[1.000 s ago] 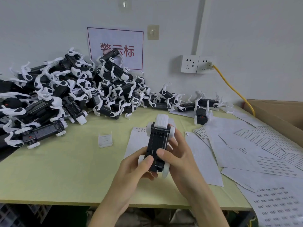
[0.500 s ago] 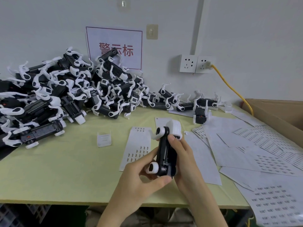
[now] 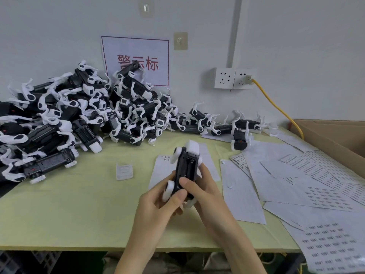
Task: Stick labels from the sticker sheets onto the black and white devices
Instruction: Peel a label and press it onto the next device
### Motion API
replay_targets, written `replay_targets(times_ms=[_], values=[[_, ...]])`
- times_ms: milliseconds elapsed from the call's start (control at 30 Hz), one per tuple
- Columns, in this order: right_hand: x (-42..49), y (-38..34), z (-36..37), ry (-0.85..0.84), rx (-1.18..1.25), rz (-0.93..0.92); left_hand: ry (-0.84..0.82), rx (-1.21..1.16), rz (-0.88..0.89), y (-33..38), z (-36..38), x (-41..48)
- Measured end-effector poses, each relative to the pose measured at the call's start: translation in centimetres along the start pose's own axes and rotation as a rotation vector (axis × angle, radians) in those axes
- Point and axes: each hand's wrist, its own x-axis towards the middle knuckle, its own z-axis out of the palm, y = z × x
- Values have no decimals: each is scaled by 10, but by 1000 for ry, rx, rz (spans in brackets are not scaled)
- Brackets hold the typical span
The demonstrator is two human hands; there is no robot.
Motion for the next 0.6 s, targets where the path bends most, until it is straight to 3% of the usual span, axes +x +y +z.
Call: replay_targets(times_ms=[200,367,467,600], values=[[1,0,3,20,10,-70,58,4,12,-1,1,1],[-3,-2,-1,168,13,-100,107,-57,17,0,-2,2],[-7,-3,0,195,-30,-130,7,-64,-19,1,-5,3],[-10,-4,8,99,-95,-178,-161,-35,-136,4,-5,1]])
